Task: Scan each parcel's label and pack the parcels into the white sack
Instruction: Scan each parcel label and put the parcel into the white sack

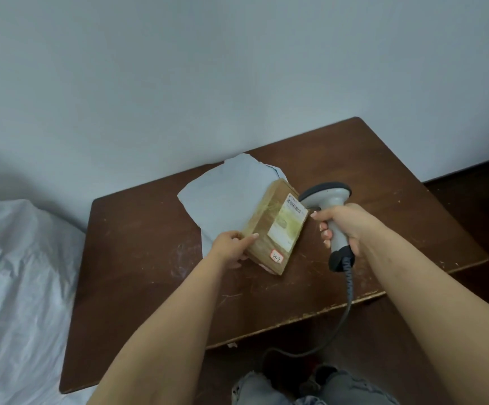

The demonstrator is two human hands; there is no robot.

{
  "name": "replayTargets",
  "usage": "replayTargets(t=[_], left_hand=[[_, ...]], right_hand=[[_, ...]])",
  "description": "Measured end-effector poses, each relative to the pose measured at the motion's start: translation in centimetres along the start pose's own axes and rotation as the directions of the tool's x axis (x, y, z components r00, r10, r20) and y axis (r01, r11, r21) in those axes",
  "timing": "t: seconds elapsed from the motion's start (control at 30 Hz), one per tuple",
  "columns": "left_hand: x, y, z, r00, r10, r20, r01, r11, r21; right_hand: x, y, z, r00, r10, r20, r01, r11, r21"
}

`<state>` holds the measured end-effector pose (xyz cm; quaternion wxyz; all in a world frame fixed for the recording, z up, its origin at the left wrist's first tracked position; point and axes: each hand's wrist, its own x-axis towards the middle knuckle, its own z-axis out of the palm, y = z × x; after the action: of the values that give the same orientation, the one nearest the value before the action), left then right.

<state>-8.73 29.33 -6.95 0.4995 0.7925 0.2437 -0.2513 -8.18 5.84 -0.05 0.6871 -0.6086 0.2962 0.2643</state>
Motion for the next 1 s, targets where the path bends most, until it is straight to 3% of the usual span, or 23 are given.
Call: replayTargets(t=[0.17,0.37,0.47,0.67,1.0], left_hand=[[-1.8,-0.4,-2.7,0.999,0.046,0.023,-0.039,0.972,-0.233],[-4.0,-3.5,-7.8,0.957,0.068,-0.281,-0.191,0.878,-0.439],[-5.0,-5.2,-10.3,0.907,0.038,-0.420,-0.259,0.836,-0.483],[-7.4,-7.3,-14.6,0.836,-0.027,-0.548,-0.350,0.742,-0.571],[-9.2,-9.9,-19.8,0.761,-0.122,-0.637,-0.400,0.686,-0.608]], right_hand=[[-1.0,-1.4,1.3,0.997,-0.079,-0.014,0.079,0.997,-0.001],[-3.0,-3.7,6.4,0.970,-0.215,0.112,0.221,0.974,-0.040],[-4.5,-4.7,9.5,0.937,-0.272,0.218,0.292,0.954,-0.065],[-7.9,-5.6,14.9,0.859,-0.319,0.401,0.396,0.910,-0.123],[-11.3,-6.6,19.6,0.799,-0.339,0.497,0.448,0.887,-0.114]])
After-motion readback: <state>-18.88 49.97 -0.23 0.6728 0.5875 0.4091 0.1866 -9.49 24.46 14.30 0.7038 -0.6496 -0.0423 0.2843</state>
